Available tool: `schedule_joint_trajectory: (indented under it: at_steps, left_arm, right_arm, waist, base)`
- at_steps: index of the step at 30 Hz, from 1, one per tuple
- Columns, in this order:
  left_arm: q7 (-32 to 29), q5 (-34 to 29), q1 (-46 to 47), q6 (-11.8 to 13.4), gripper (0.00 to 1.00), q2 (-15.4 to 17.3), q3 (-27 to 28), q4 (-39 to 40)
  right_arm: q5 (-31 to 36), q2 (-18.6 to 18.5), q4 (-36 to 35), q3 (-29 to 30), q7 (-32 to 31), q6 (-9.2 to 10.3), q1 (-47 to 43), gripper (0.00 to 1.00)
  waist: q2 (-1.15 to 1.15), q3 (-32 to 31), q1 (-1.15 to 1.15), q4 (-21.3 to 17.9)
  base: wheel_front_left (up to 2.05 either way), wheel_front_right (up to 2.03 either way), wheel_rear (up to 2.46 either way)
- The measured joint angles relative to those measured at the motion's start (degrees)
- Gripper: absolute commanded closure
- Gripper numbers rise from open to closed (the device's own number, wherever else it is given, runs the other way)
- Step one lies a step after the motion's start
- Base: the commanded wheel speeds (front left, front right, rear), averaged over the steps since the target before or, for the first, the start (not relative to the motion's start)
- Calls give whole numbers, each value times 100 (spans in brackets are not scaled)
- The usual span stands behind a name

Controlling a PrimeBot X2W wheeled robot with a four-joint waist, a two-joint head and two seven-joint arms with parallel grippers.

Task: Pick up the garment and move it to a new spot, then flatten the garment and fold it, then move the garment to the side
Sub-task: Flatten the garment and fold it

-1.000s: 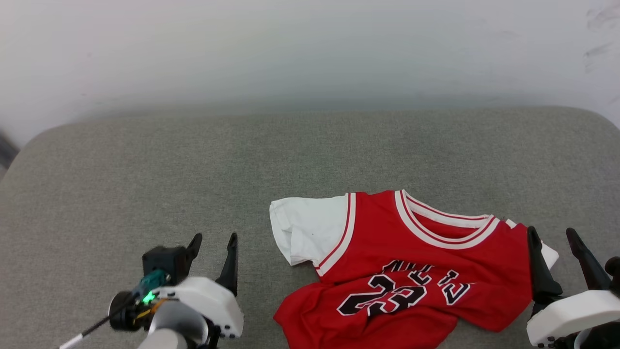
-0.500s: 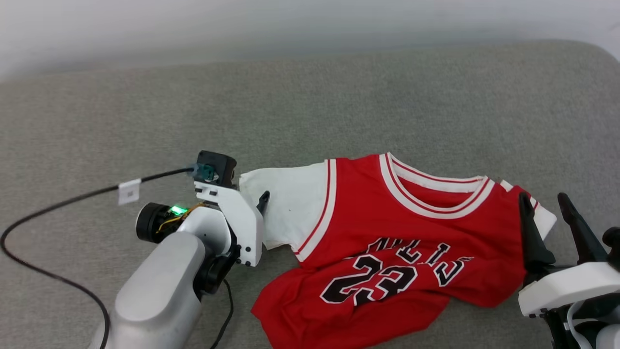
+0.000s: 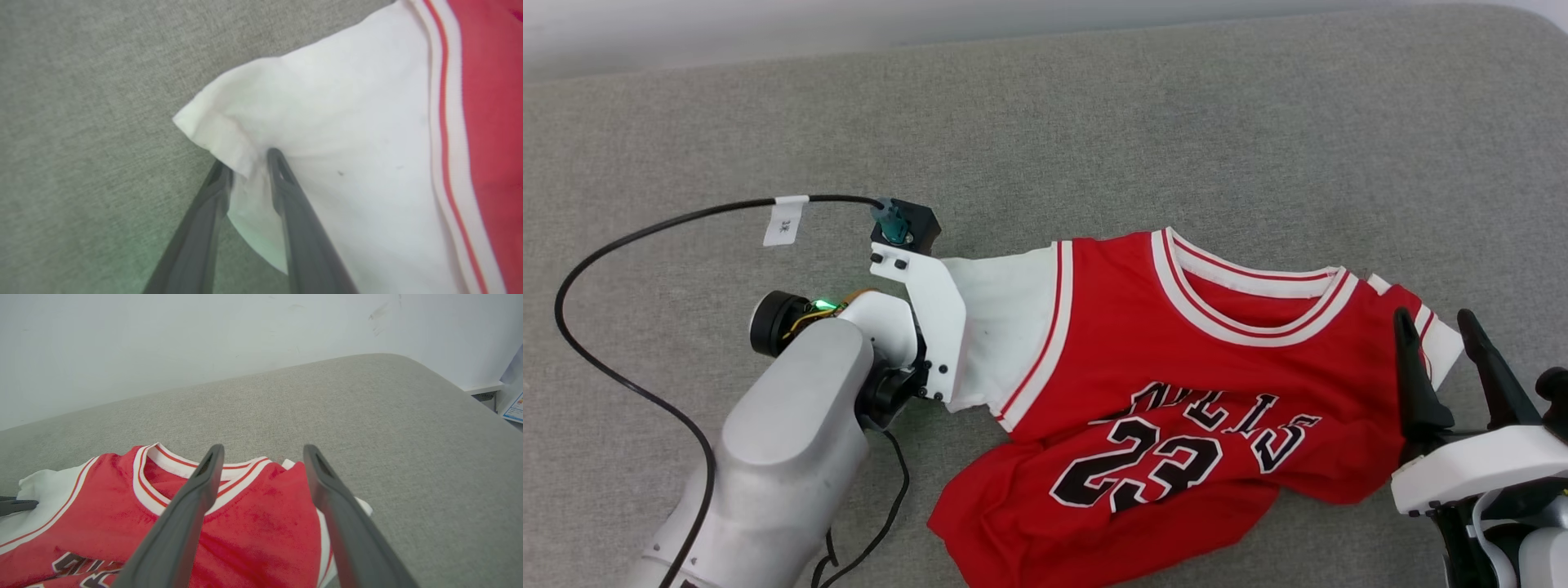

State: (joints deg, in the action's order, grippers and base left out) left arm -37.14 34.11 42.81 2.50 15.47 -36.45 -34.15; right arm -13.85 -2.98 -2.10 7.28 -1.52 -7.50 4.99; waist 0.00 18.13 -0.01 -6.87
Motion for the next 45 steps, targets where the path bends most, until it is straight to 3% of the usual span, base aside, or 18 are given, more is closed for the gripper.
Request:
schedule_joint_trajectory:
  at_steps: [6, 11, 21, 26, 27, 28, 39, 45]
  left_arm:
    - [1013, -119, -305, 141, 100, 54, 108, 167]
    - [1545, -130, -834, 424, 100, 427, 368, 765]
    - [1862, 300, -2529, 1243, 100, 828, 938, 2105]
    - [2022, 549, -3026, 1339, 98, 664, 1009, 2257]
    - [2065, 550, -3058, 1338, 55, 630, 1006, 2245]
    - [2139, 549, -3087, 1336, 0, 591, 1001, 2235]
    - [4114, -31, -2955, 1202, 0, 469, 1143, 2348]
    - [4836, -231, -2995, 1211, 0, 413, 1193, 2593]
  right_arm:
    - [-30, 0, 90, 171, -1, 0, -35, 0]
    - [-26, 3, 53, 309, -102, 0, -148, 0]
    - [-55, 4, -52, 544, -352, 0, -296, 0]
    - [-67, 4, -16, 624, -415, 0, -310, 0]
    - [-67, 4, -11, 632, -438, 0, -310, 0]
    - [-65, 4, 7, 638, -464, 0, -312, 0]
    - [-132, 0, 129, 832, -746, 0, -382, 0]
    - [-223, -19, 182, 938, -1059, 0, -485, 0]
  waist:
    - [0, -130, 1, 100]
    - [0, -336, 1, 311]
    - [0, -549, 1, 802]
    - [0, -579, 1, 863]
    - [0, -592, 1, 864]
    - [0, -616, 1, 863]
    - [0, -1071, 1, 815]
    - [0, -1315, 0, 793]
  base:
    - [0, 0, 0]
    - [0, 0, 0]
    - [0, 0, 0]
    - [0, 0, 0]
    - [0, 0, 0]
    - [0, 0, 0]
    - [0, 0, 0]
    - [0, 0, 0]
